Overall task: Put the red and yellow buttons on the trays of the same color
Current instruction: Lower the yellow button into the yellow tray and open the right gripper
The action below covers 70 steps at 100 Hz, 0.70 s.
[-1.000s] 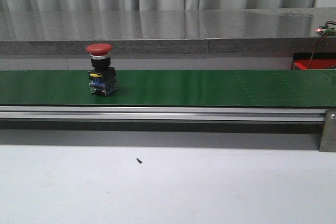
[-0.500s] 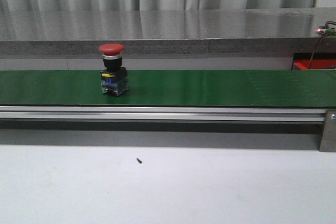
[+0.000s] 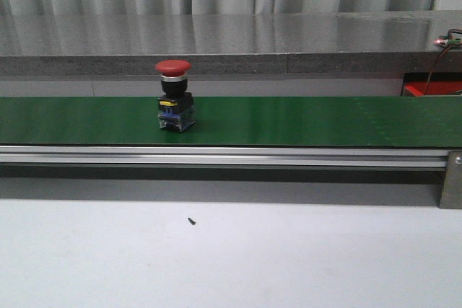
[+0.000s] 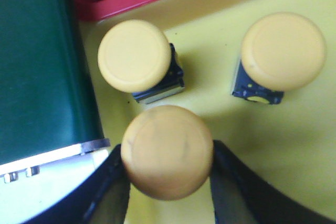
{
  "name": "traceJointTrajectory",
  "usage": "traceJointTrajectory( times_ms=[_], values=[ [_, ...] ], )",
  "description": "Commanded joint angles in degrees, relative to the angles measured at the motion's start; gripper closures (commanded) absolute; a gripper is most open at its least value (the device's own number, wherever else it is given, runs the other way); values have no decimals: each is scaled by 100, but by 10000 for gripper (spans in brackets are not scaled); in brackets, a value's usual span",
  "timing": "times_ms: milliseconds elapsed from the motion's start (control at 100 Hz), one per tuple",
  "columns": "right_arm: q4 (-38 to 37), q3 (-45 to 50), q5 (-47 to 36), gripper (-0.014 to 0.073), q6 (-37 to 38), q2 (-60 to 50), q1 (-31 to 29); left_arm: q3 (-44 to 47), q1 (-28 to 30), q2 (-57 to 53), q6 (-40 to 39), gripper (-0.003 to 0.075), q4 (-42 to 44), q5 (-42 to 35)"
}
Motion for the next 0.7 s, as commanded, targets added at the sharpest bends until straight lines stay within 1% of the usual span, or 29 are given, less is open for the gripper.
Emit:
traceJointTrajectory(
  times_ms=[0, 60, 130, 690],
  values=[
    [85, -123, -247, 270, 1, -114, -40, -153, -29, -11, 8, 740, -184, -351],
    [85, -123, -253, 196, 1, -114, -40, -153, -29, -11, 8, 740, -184, -351],
    [85, -123, -258, 158, 1, -114, -40, -153, -29, -11, 8, 740, -184, -351],
    [105, -123, -139, 160, 1, -199, -2, -153, -29, -11, 8, 740, -184, -351]
  ],
)
